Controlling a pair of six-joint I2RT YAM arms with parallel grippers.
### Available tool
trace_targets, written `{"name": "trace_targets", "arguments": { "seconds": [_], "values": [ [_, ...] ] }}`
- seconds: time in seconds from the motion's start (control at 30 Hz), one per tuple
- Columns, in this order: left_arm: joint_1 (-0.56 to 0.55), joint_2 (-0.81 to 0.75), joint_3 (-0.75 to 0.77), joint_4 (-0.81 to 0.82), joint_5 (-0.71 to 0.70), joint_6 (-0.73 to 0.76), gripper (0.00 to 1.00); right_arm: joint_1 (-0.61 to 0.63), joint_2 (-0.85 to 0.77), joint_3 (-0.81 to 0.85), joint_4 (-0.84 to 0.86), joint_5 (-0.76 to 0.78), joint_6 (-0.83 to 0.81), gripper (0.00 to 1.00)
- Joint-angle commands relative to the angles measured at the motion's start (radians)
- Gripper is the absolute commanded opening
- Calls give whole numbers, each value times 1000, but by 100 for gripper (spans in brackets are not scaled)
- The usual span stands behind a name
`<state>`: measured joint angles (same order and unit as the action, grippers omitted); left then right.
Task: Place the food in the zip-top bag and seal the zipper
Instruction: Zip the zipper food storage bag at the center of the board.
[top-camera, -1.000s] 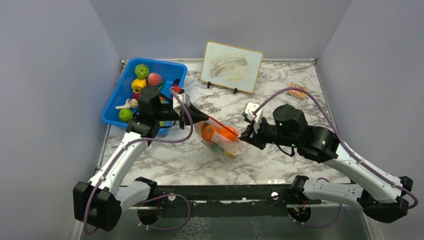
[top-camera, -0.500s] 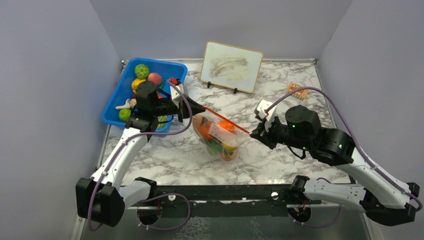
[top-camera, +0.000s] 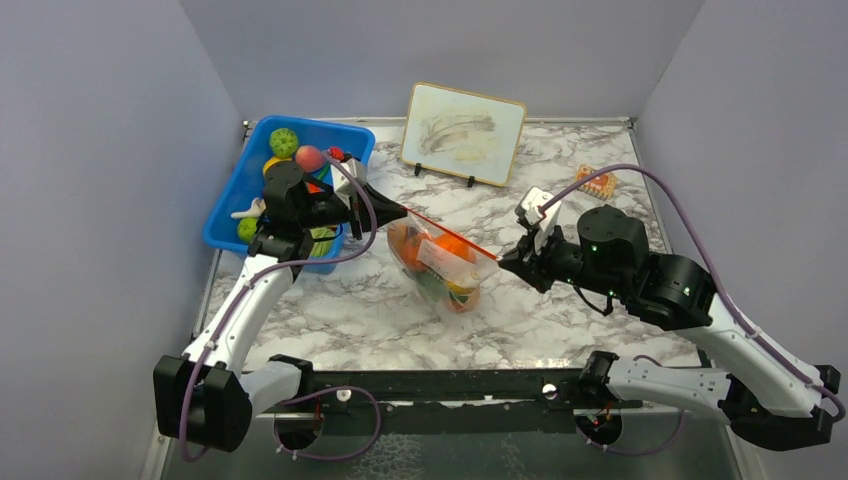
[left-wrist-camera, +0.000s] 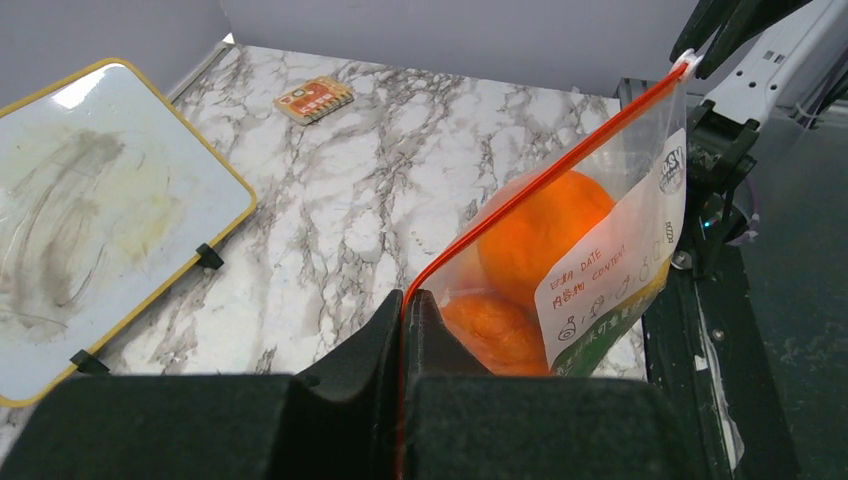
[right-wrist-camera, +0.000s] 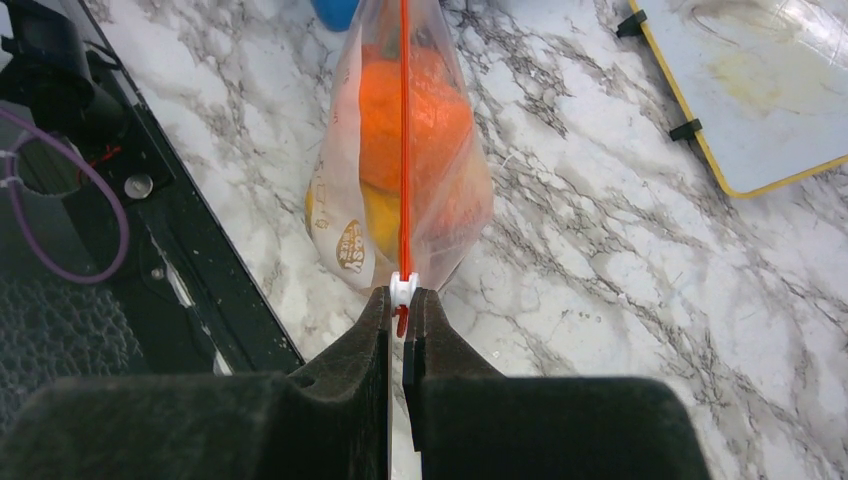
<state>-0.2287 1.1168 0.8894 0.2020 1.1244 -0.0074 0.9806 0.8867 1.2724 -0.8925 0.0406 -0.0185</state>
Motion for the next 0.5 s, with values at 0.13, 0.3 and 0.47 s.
{"name": "trace_targets", "arguments": {
  "seconds": [0.13,0.3,0.47],
  "values": [
    [5,-99,-49,87,-132,-125,0,2,-38,-16,65,92,215,1],
    [-47,-159,-121,86,-154,-207,0,3,-89,-90,77,97,346,1],
    [-107,-249,-173,87,-218,-310,0,2,-168,-123,10,96,403,1]
  ]
}}
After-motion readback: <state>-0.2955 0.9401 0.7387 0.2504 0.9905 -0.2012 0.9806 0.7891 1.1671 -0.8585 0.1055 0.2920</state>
